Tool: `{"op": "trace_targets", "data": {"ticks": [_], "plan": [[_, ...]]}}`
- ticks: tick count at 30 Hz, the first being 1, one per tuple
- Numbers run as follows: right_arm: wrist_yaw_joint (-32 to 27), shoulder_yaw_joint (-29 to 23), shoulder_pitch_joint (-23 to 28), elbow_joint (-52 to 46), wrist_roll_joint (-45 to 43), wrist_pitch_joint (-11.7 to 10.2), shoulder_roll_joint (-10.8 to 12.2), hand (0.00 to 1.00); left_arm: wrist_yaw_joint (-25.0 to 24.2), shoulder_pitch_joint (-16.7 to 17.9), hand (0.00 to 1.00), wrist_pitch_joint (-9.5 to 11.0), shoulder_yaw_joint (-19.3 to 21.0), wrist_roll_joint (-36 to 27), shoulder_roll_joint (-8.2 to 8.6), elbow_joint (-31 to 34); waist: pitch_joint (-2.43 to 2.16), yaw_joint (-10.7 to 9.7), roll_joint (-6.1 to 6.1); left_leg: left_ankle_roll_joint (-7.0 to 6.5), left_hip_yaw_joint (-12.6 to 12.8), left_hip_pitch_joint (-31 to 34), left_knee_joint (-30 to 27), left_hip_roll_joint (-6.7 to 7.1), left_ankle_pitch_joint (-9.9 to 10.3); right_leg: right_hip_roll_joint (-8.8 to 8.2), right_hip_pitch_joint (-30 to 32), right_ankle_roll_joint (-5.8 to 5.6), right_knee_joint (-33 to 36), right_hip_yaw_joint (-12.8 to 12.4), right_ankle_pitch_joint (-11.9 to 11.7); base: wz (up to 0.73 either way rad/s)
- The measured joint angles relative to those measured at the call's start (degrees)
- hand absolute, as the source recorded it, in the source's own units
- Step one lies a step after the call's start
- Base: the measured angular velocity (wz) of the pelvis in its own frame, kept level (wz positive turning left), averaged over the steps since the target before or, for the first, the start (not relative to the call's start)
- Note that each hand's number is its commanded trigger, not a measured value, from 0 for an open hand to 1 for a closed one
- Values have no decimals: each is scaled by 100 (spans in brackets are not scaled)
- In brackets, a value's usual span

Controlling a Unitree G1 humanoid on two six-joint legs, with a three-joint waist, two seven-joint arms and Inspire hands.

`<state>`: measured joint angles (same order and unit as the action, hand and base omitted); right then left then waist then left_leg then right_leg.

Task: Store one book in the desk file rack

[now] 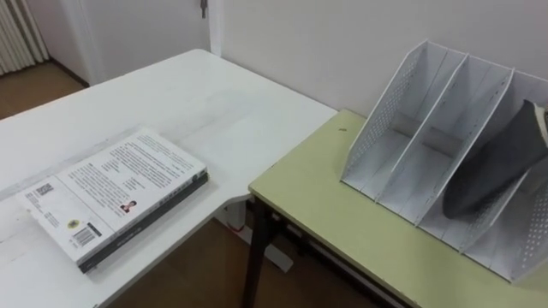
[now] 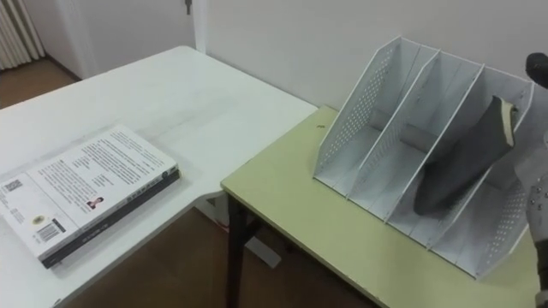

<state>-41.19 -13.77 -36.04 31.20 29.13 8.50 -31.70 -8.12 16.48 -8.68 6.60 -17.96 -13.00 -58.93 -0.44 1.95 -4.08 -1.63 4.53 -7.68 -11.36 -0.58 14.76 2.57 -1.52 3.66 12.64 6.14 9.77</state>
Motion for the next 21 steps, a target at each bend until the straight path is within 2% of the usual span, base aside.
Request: {"op": "trace_targets", "data": {"ticks": [10,21], "plan": [[-8,-5,-6,-8,-15,0,-1,0,0,2,0,0,-2,11,2,-3,1,4,-4,0,5,15,2,-1,0,4,26,0,8,-6,0,0],[170,145,-355,-254,-25,0,2,0,-28,-16,0,6,-70,-51,-27,-39,-4,8,-5,0,31,19,1,-4,0,31,45,0,-1,-41,0,-1]]}}
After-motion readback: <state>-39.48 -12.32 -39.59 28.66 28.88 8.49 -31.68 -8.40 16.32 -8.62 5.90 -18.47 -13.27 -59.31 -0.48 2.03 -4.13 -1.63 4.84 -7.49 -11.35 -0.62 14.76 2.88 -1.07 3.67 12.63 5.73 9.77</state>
